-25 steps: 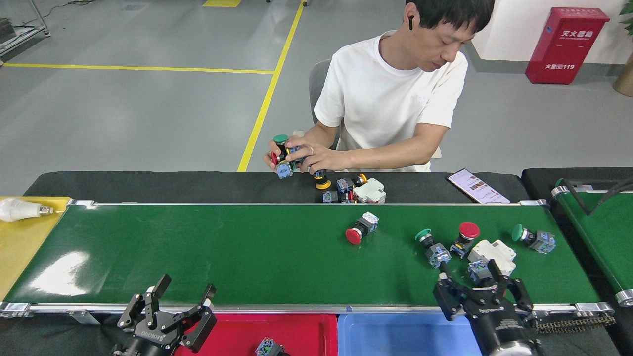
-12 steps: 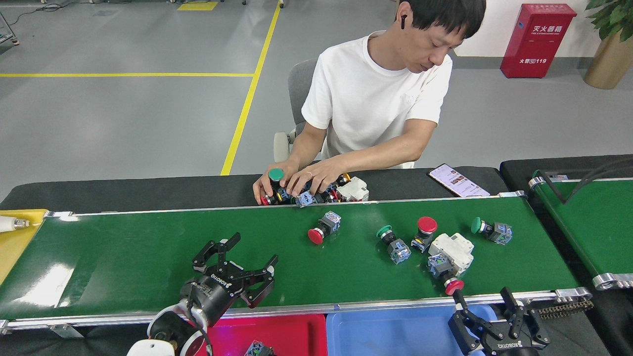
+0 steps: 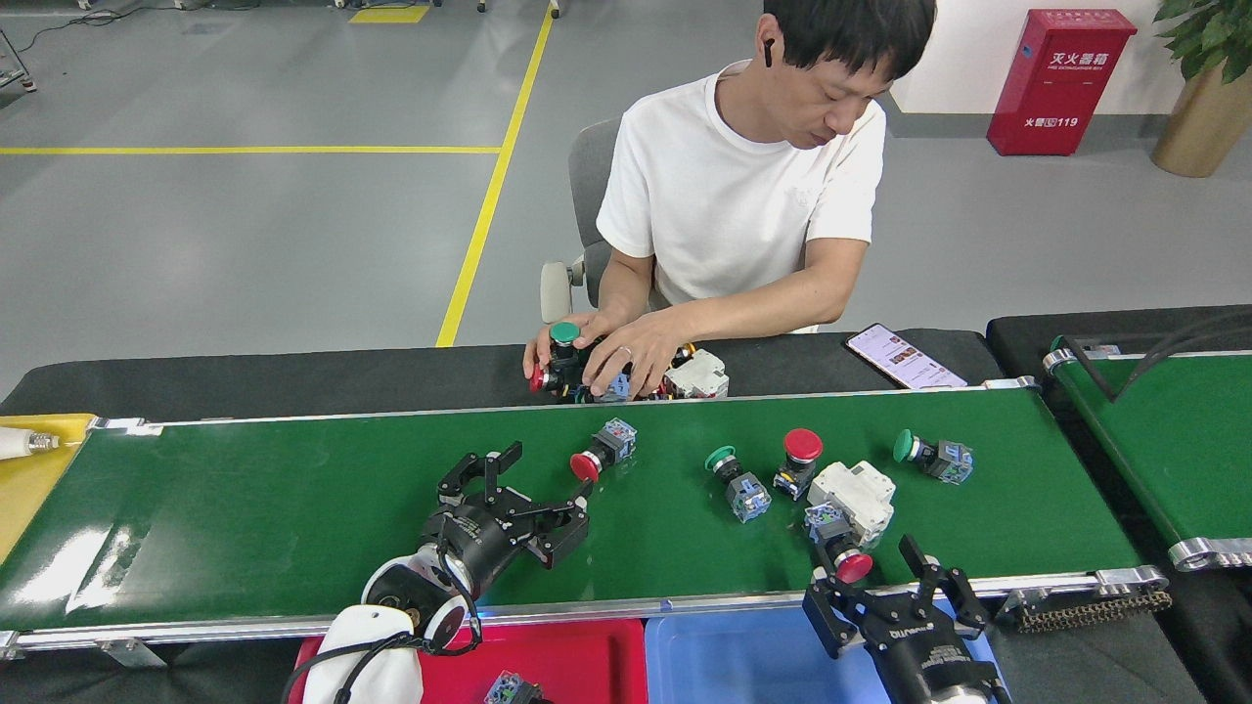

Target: Pick switch part from conveyor to tray

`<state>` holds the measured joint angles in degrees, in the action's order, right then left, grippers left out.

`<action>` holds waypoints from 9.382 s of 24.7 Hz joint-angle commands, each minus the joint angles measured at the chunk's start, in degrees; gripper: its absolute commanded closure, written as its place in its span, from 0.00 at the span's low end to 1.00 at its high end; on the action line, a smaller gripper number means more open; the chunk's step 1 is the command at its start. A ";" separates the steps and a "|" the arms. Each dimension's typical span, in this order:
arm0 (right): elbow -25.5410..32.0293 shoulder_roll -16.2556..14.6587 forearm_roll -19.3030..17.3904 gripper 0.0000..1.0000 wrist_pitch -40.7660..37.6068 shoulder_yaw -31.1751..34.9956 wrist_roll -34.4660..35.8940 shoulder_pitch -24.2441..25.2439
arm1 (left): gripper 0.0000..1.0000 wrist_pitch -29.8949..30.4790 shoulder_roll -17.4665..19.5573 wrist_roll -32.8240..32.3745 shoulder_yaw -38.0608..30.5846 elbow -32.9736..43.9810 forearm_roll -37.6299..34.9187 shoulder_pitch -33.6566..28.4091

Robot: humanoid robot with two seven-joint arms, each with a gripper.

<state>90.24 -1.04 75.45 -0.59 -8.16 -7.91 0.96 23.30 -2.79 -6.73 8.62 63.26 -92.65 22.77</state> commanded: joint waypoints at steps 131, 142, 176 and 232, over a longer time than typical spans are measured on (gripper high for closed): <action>4.16 6.23 0.75 0.01 -29.82 -11.44 -0.27 7.39 | 0.76 3.59 8.76 4.97 -3.43 37.64 -0.87 -37.80; 9.08 6.14 0.40 0.01 -19.62 -2.48 0.00 4.93 | 0.00 3.15 7.18 4.97 -9.67 37.64 2.12 -37.10; 0.12 -0.63 4.71 0.01 -10.40 3.24 5.27 1.68 | 0.01 -2.91 9.64 4.27 -27.16 -1.91 3.17 -5.81; 10.57 -7.40 -6.10 0.00 -44.41 15.71 5.09 23.48 | 0.93 15.72 11.31 8.14 -21.89 38.78 12.23 -37.36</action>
<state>100.25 -8.57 69.69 -44.07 6.95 -2.22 24.68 33.89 8.02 0.79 -13.29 101.26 -80.40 -15.35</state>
